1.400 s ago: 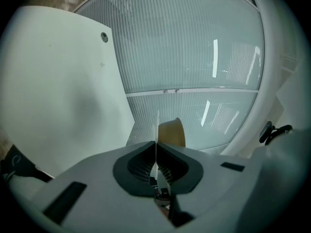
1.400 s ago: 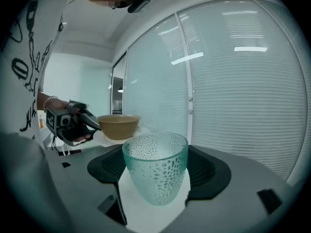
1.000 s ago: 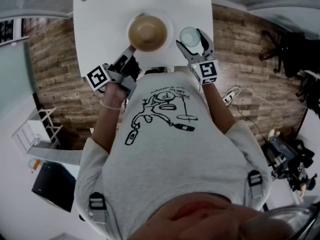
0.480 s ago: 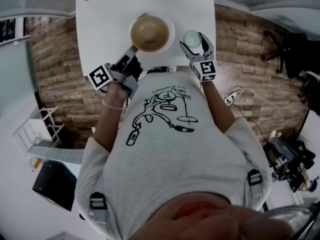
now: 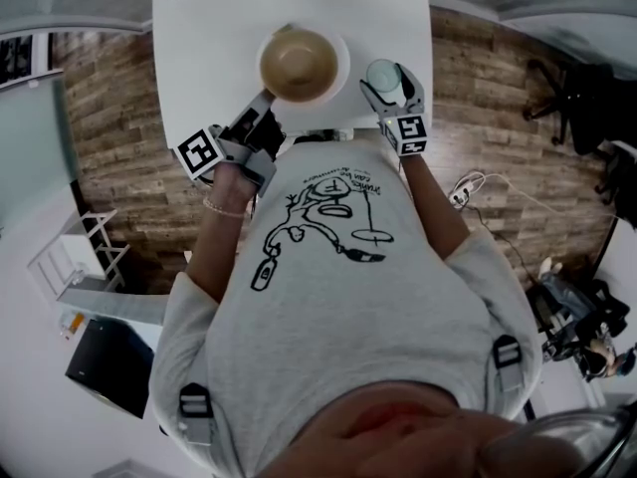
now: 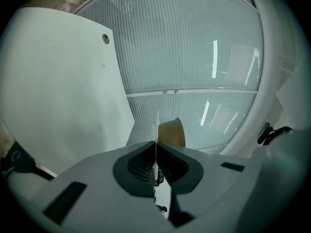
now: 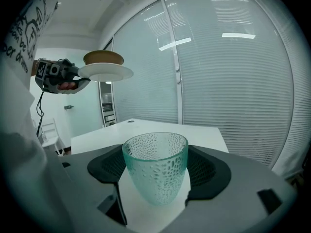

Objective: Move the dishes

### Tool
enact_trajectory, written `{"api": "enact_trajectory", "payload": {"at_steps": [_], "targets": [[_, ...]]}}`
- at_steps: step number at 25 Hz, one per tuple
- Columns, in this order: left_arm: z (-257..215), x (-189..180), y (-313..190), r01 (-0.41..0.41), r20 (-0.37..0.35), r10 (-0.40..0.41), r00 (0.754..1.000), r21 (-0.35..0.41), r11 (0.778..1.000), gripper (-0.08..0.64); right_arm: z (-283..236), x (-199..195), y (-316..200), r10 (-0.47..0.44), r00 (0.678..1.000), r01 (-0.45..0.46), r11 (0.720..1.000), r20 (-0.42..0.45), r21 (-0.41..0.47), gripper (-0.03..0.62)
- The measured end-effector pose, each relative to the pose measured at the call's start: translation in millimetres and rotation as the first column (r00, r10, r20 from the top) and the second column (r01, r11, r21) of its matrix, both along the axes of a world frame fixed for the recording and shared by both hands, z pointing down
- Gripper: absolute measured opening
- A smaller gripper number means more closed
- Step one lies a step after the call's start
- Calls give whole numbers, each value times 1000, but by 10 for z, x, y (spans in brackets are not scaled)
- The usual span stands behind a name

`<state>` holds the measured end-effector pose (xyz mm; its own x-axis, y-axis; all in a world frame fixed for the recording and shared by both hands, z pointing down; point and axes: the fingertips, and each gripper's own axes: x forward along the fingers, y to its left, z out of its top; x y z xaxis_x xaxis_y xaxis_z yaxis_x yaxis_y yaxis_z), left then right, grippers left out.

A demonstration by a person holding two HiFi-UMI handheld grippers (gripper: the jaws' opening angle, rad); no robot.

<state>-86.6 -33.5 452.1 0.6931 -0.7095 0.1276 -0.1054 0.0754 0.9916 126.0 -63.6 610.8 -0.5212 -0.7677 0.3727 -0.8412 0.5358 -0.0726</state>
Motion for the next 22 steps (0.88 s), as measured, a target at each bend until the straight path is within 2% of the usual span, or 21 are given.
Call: {"api": "enact_trajectory", "payload": {"at_steps": [7,22], "targets": [[8,-19,49,1,2,-1,1000,-5,1000,9,144,0,23,-21,1000,21,1000,-16,-9,390],[-12,-60,94,2,2,-2,1000,3,1000,9,436,82,11,10,1000,-11,998,-26,-64,390]]}}
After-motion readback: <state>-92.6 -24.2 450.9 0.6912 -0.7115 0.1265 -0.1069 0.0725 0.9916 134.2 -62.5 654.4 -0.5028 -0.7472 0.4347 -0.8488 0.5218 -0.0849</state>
